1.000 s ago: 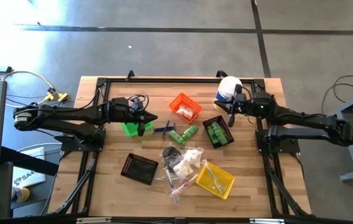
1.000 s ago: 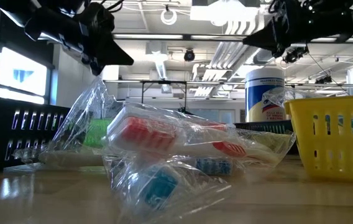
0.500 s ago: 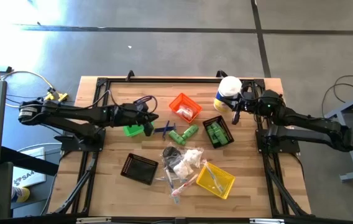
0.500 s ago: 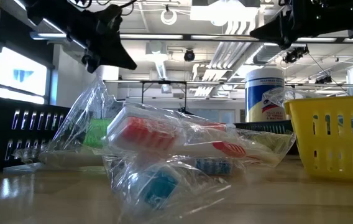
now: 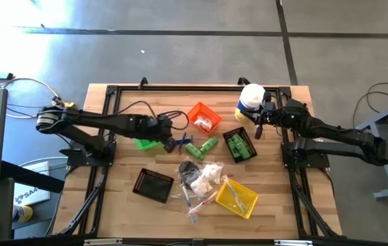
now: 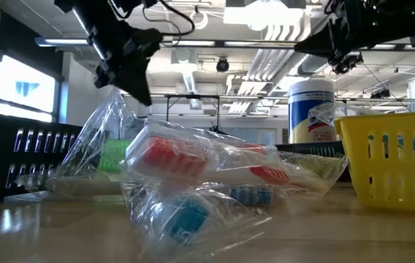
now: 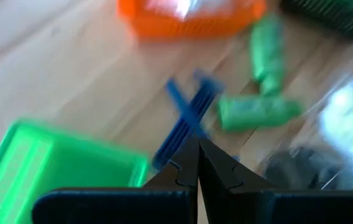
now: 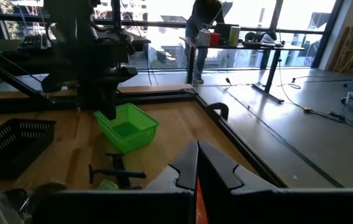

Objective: Pick & Place Travel size toiletries
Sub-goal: Put the blue razor into the green bin

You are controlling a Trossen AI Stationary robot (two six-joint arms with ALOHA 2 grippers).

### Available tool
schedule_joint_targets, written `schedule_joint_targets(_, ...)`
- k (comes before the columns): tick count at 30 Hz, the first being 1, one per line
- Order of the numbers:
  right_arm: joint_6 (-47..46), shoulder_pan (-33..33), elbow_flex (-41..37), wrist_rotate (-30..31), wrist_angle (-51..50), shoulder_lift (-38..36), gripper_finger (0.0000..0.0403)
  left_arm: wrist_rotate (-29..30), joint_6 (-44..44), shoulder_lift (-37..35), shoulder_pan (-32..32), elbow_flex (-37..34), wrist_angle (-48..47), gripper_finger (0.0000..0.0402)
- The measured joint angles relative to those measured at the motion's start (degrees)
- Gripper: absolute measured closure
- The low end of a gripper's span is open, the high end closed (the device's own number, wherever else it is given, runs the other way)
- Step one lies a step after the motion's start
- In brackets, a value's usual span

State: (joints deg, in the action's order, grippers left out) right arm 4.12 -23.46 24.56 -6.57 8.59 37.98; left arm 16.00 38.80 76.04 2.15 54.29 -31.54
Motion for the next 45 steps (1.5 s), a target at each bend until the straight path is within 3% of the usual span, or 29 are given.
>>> schedule_joint_targets(7, -1.0, 0.0, 0.0, 0.1, -2.4, 0.0, 0.0401, -2.2, 0.4, 5.2, -1.9, 4.2, -2.4, 0.0401)
schedule_joint_targets(18, -0.9, 0.0, 0.0, 0.2, -2.9, 0.4, 0.0401, -5.4, -0.9, 5.6, -1.8, 4.7, -2.6, 0.0396)
schedule_joint_targets(22, -0.9, 0.0, 0.0, 0.2, -2.9, 0.4, 0.0401, -6.4, 1.8, 5.6, -1.8, 4.7, -2.7, 0.0358)
schedule_joint_targets(35, -0.9, 0.0, 0.0, 0.2, -3.0, 0.4, 0.0401, -6.7, 3.6, 5.6, -1.8, 4.7, -2.5, 0.0162)
schedule_joint_targets(45, 0.2, 0.0, 0.0, -2.5, -3.0, 0.4, 0.0401, -5.3, 6.3, 7.3, -1.8, 4.7, 0.6, 0.0140)
